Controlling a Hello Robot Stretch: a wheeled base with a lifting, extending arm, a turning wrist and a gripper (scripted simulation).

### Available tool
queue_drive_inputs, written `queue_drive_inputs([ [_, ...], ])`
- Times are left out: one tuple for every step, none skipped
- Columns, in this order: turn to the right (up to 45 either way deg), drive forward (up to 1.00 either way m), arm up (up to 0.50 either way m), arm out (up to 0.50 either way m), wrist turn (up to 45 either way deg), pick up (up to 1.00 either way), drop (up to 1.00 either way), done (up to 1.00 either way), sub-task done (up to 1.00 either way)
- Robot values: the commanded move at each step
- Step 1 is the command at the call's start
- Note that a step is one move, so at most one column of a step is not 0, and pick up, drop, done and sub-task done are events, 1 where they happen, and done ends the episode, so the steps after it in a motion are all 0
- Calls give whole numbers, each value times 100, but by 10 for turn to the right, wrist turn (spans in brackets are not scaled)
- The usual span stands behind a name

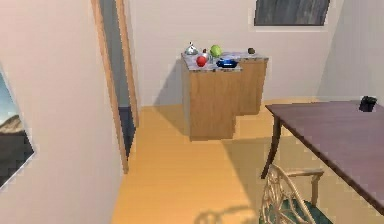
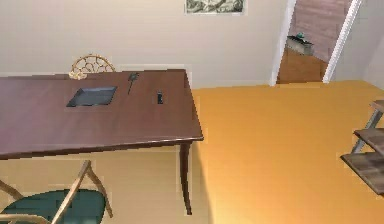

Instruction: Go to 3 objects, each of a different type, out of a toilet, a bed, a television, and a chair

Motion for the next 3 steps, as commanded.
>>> queue_drive_inputs([
  [0,100,0,0,0,0,0,0,0],
  [60,0,0,0,0,0,0,0,0],
  [0,70,0,0,0,0,0,0,0],
])
